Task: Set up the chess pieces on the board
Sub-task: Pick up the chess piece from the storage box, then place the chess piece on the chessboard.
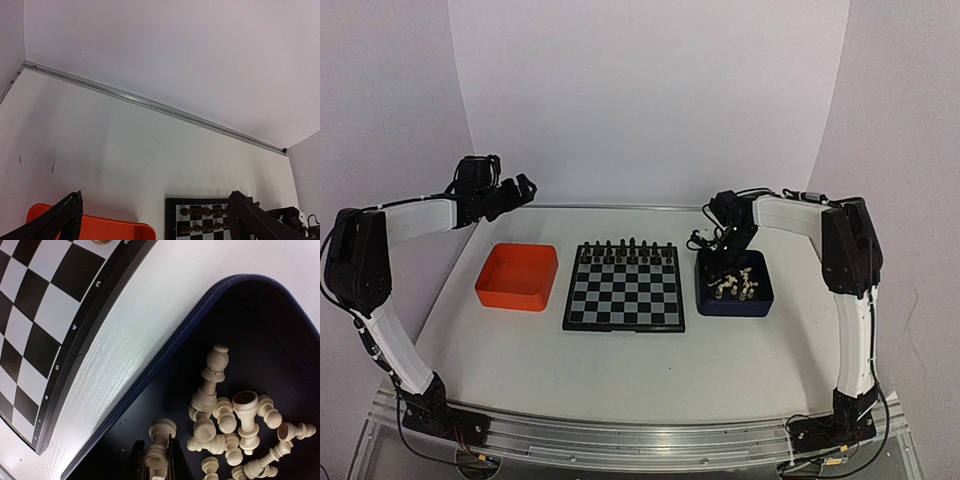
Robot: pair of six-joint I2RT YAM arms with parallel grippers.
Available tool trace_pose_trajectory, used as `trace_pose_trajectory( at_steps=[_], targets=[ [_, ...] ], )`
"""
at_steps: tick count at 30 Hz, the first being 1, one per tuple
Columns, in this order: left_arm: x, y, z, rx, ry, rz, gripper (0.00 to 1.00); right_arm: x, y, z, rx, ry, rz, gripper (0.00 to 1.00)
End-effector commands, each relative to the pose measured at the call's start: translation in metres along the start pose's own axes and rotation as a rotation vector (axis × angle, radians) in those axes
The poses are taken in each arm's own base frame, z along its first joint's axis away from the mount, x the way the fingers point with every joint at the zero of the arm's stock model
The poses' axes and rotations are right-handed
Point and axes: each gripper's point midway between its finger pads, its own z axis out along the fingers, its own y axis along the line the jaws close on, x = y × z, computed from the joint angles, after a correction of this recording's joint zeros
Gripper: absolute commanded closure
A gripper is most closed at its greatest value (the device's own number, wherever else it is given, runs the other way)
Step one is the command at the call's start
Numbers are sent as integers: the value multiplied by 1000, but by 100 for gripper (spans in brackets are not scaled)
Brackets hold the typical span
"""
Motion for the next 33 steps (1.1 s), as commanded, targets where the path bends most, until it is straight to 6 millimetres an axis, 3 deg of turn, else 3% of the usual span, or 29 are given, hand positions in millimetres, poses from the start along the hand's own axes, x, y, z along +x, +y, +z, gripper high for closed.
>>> trace_pose_trajectory(
  at_steps=[1,12,18,21,26,33],
  targets=[
    [-14,-11,-6,34,-32,-6,0,-18,7,-46,15,-111,-5,100],
    [-12,-20,-6,69,-30,5,0,-8,23,-84,-27,-169,17,100],
    [-9,-26,-8,95,-21,10,0,-9,77,-104,-144,-201,-88,100],
    [-6,-28,-10,102,-18,4,0,-8,105,-99,-187,-186,-156,100],
    [2,-27,-16,100,-5,-18,0,-4,136,-72,-193,-117,-238,100],
    [16,-22,-23,94,6,-52,0,2,151,-44,-171,-54,-290,100]
  ],
)
